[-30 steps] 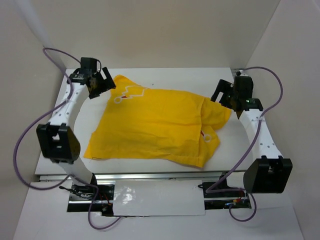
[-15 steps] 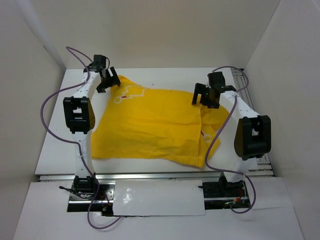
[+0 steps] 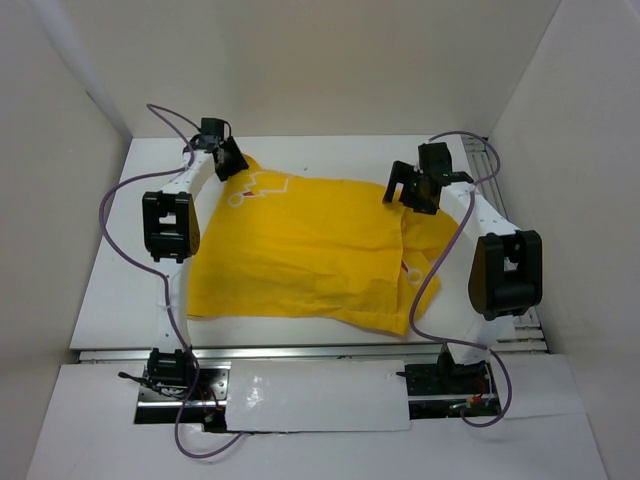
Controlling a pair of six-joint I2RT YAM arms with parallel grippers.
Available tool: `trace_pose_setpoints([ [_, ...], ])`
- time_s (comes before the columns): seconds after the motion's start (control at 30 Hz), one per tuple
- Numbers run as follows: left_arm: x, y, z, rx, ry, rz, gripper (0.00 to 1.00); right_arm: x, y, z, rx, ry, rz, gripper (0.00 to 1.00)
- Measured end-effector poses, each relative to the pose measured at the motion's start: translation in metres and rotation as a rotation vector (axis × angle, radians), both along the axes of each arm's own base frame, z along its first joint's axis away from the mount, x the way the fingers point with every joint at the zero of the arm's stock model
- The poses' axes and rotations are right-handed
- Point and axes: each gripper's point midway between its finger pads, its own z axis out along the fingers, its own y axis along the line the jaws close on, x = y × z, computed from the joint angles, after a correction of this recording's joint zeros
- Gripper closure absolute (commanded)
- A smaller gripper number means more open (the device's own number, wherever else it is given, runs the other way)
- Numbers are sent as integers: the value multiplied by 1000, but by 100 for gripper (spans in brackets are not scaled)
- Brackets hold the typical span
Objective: Put the pillow into the pillowcase
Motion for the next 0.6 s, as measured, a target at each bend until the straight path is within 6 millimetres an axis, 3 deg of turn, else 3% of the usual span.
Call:
trace_pose_setpoints([
  [0.03, 0, 0, 0, -6, 1, 6, 100, 1, -2, 0, -4, -1, -13, 0],
  [0.2, -1, -3, -7, -10, 2, -13, 100, 7, -21, -2, 5, 7, -128, 0],
  [0.33, -8, -2, -12, -4, -3, -17, 100, 18, -51, -11, -11, 27, -252, 0],
  [0.47, -26, 6, 17, 35, -26, -27, 100, 24, -85, -20, -31, 46, -364, 0],
  [0.6, -43, 10, 73, 70, -102, -43, 100, 32, -111, -32, -53, 74, -437, 0],
])
